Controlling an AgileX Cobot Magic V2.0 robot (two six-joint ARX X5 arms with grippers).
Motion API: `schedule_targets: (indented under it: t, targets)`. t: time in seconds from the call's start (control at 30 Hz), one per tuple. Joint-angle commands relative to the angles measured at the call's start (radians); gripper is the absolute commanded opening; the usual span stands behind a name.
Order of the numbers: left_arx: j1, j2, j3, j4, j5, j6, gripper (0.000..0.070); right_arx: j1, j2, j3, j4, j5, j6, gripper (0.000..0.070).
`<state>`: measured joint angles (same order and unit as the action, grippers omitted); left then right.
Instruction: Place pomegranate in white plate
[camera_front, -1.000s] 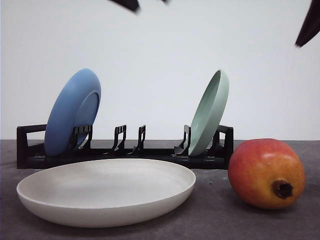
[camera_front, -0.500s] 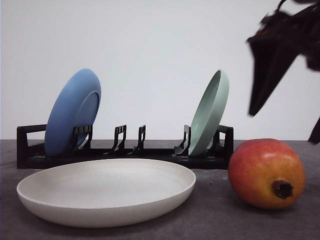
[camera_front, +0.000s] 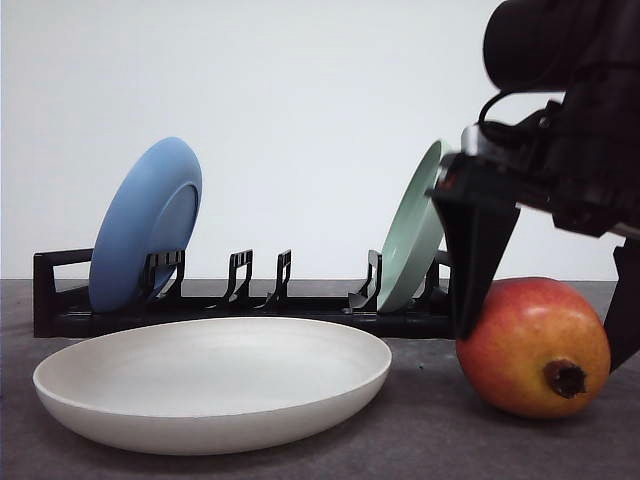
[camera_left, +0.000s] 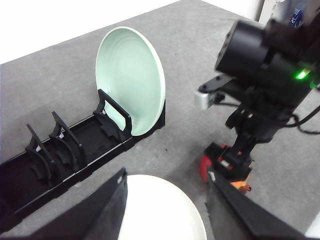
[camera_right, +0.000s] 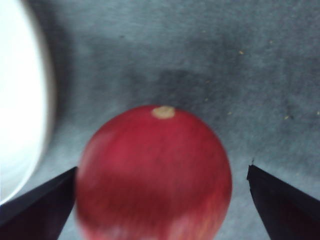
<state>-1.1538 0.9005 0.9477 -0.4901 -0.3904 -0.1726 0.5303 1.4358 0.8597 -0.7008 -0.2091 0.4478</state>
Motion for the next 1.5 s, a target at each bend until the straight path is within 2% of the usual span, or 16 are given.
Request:
schedule_targets:
  t: [0.0,0.07,0.1,0.23,0.33,0.63,0.8,0.9,1.23,1.47]
  targets:
    - [-0.01,0.007,0.012,0.007,-0.002,0.006,0.0277,0.014,0.024,0.018,0.006,0.009,0.017,0.0689]
    - [-0.01,0.007,0.012,0.007,-0.002,0.006,0.0278,0.02,0.03,0.018,0.007,0.012,0.017,0.0671]
    - [-0.01,0.007,0.012,0.007,-0.002,0.006,0.0278,0.022,0.03,0.018,0.008,0.015,0.017,0.0639]
    - [-0.01,0.007,0.012,0.006,-0.002,0.006,0.0278,0.031,0.027,0.018,0.014,0.019,0.016,0.0399]
    - [-0.01,0.007,0.012,0.004,-0.002,0.006,0.0278,0.031,0.019,0.018,0.013,0.019,0.015,0.033]
    - [-0.01,0.007,0.012,-0.014,-0.002,0.006,0.0278,0.031,-0.095,0.096,0.022,0.081,-0.01,0.0327]
    - [-0.01,0.007,0.012,-0.012,-0.002,0.005,0.0278,0.047,-0.11,0.205,0.051,0.055,-0.058,0.0328]
    - [-0.011,0.007,0.012,-0.012,-0.002,0.003,0.0278,0.072,-0.099,0.243,0.125,0.007,-0.067,0.0328]
    - [-0.011,0.007,0.012,-0.012,-0.002,0.003,0.0278,0.199,0.052,0.248,0.365,-0.079,-0.062,0.0328]
    - [-0.011,0.007,0.012,-0.013,-0.002,0.003,0.0278,0.275,0.197,0.248,0.432,-0.09,-0.065,0.0329]
